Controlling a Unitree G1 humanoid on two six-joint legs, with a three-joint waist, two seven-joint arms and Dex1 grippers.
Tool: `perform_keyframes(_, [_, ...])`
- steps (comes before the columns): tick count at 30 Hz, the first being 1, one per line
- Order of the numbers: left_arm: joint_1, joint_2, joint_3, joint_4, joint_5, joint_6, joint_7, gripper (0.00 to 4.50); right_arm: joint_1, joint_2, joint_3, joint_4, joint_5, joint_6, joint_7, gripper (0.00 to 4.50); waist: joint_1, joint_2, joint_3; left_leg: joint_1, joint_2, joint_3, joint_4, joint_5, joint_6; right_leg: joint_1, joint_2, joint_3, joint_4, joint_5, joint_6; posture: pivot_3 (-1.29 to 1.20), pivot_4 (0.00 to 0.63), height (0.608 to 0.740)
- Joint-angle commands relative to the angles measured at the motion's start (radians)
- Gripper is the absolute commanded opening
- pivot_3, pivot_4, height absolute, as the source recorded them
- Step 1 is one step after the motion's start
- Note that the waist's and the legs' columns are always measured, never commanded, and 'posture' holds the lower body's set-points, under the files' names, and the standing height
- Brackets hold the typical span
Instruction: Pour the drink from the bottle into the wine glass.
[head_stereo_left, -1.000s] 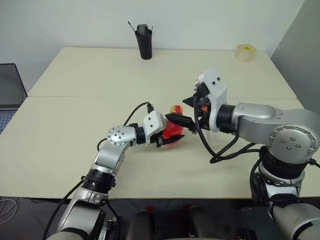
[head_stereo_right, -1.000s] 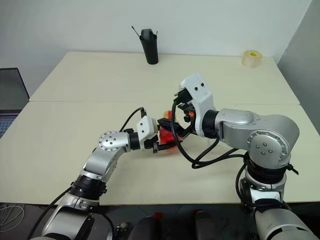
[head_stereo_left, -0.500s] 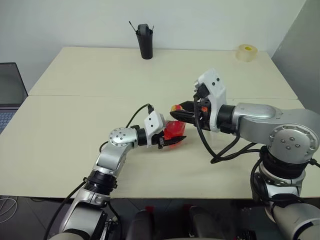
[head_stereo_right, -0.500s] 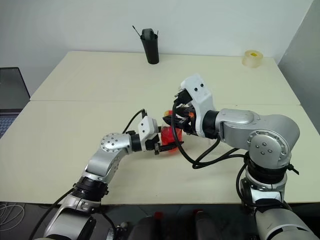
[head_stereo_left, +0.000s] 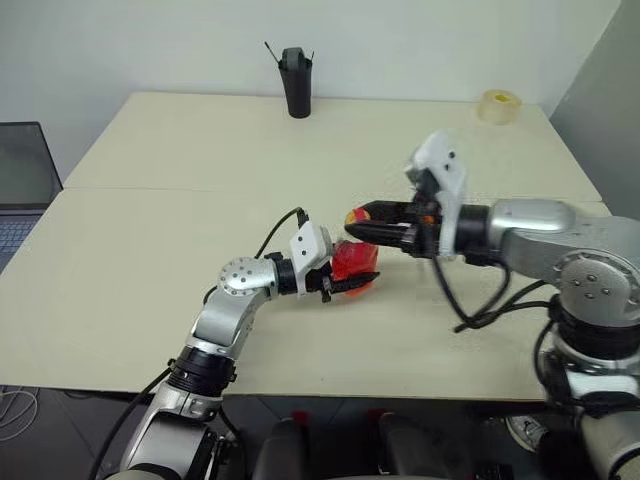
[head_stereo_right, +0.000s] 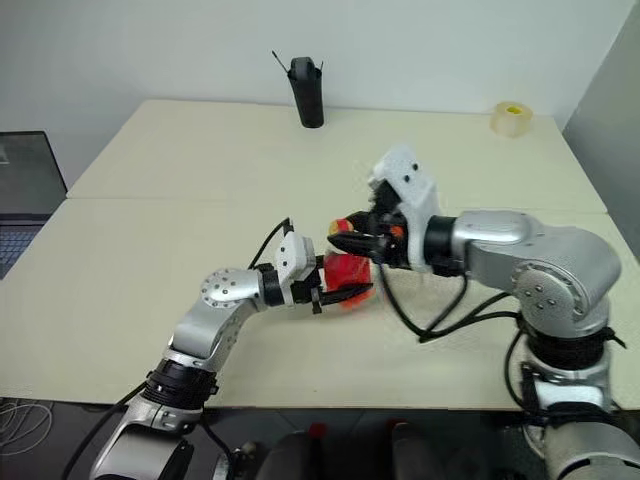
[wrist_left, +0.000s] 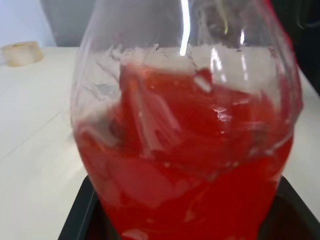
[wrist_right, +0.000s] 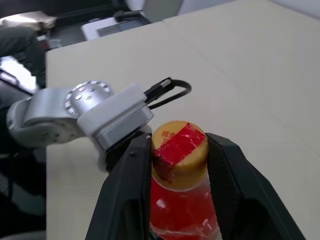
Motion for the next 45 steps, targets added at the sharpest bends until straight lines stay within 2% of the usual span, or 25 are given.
perform_keyframes(1, [-0.006, -0.001, 0.023, -0.035, -0.043, 0.012, -0.011, 2.03, -0.029, -0.07, 0.094, 0.13, -0.071, -0.257, 0.347, 1.26, -0.002, 0.0, 0.0, 0.0, -0.002, 0.0, 0.0, 0.0, 0.0, 0.0, 0.0, 0.0, 0.0, 0.0, 0.0, 0.0, 0.15, 0.74])
perform_keyframes(3, [-0.018, -0.015, 0.013, -0.028, -0.04, 0.001, -0.016, 1.95, -0.084, -0.084, 0.149, 0.282, -0.14, -0.378, 0.498, 1.26, -0.007, 0.0, 0.0, 0.001, -0.001, 0.0, 0.0, 0.0, 0.0, 0.0, 0.001, 0.0, 0.001, 0.0, 0.0, 0.0, 0.15, 0.74])
perform_keyframes(5, [-0.029, -0.024, -0.001, -0.022, -0.028, -0.013, -0.025, 1.9, -0.135, -0.085, 0.189, 0.39, -0.201, -0.461, 0.588, 1.26, -0.01, 0.002, 0.001, 0.001, 0.0, 0.0, 0.0, 0.0, 0.0, -0.001, 0.002, 0.002, 0.003, 0.0, 0.0, 0.0, 0.15, 0.74])
perform_keyframes(8, [-0.031, -0.029, -0.005, -0.029, -0.032, -0.009, -0.028, 1.82, -0.181, -0.066, 0.165, 0.424, -0.187, -0.449, 0.605, 1.26, -0.005, 0.002, 0.001, 0.001, 0.003, -0.001, 0.001, 0.0, 0.0, -0.002, 0.002, 0.002, 0.004, 0.0, 0.0, 0.0, 0.15, 0.74])
perform_keyframes(12, [-0.023, -0.027, -0.004, -0.033, -0.036, -0.009, -0.034, 1.67, -0.169, -0.076, 0.139, 0.374, -0.168, -0.39, 0.582, 1.26, 0.0, 0.002, 0.001, 0.0, 0.005, -0.002, 0.001, 0.0, 0.0, -0.002, -0.001, 0.001, 0.004, 0.0, 0.0, 0.0, 0.15, 0.74])
perform_keyframes(19, [-0.015, -0.036, -0.014, -0.026, -0.037, -0.017, -0.043, 1.55, -0.162, -0.07, 0.092, 0.272, -0.14, -0.311, 0.489, 3.58, 0.001, 0.002, 0.001, 0.0, 0.005, -0.003, 0.001, 0.0, 0.0, -0.002, -0.001, 0.001, 0.004, 0.0, 0.0, 0.0, 0.15, 0.74])
perform_keyframes(23, [-0.023, -0.041, -0.014, -0.013, -0.036, -0.021, -0.056, 1.55, -0.164, -0.081, 0.045, 0.219, -0.144, -0.27, 0.389, 3.62, 0.001, 0.002, 0.001, 0.0, 0.005, -0.003, 0.001, 0.0, 0.0, -0.002, -0.001, 0.001, 0.004, 0.0, 0.0, 0.0, 0.15, 0.74])
perform_keyframes(26, [-0.024, -0.045, -0.015, -0.005, -0.034, -0.026, -0.064, 1.55, -0.132, -0.115, -0.015, 0.106, -0.112, -0.153, 0.278, 3.62, 0.002, 0.002, 0.001, 0.0, 0.005, -0.003, 0.001, 0.0, 0.0, -0.002, -0.001, 0.001, 0.005, 0.0, 0.0, 0.0, 0.15, 0.74])
perform_keyframes(32, [-0.026, -0.055, -0.015, 0.01, -0.031, -0.034, -0.063, 1.55, -0.06, -0.096, -0.218, -0.157, 0.1, 0.156, 0.011, 3.62, 0.002, 0.002, 0.001, 0.0, 0.005, -0.003, 0.001, 0.0, 0.0, -0.001, -0.002, 0.001, 0.005, 0.0, 0.0, 0.0, 0.15, 0.74])
perform_keyframes(35, [-0.041, -0.064, -0.015, 0.037, -0.025, -0.042, -0.063, 1.55, -0.077, -0.014, -0.303, -0.237, 0.134, 0.327, -0.185, 3.62, 0.0, 0.002, 0.001, 0.0, 0.005, -0.003, 0.001, 0.0, 0.0, -0.001, -0.001, 0.001, 0.005, 0.0, 0.0, 0.0, 0.15, 0.74])
perform_keyframes(38, [-0.053, -0.069, -0.018, 0.058, -0.019, -0.056, -0.066, 1.55, -0.104, 0.142, -0.362, -0.285, 0.139, 0.466, -0.344, 3.62, -0.003, 0.003, 0.001, 0.0, 0.005, -0.003, 0.001, 0.0, 0.0, -0.002, -0.001, 0.001, 0.006, 0.0, 0.0, 0.0, 0.15, 0.74])
perform_keyframes(41, [-0.071, -0.077, -0.018, 0.082, -0.013, -0.067, -0.065, 1.55, -0.072, 0.204, -0.338, -0.312, 0.139, 0.499, -0.507, 3.62, -0.001, 0.003, 0.001, 0.0, 0.005, -0.004, 0.001, 0.0, 0.0, -0.002, 0.0, 0.001, 0.006, 0.0, 0.0, 0.0, 0.15, 0.74])
perform_keyframes(45, [-0.085, -0.085, -0.012, 0.113, -0.012, -0.076, -0.062, 1.55, -0.053, 0.294, -0.338, -0.321, 0.254, 0.499, -0.67, 3.62, -0.001, 0.003, 0.001, 0.0, 0.004, -0.003, 0.001, 0.0, 0.0, -0.002, -0.001, 0.001, 0.006, 0.0, 0.0, 0.0, 0.15, 0.74])
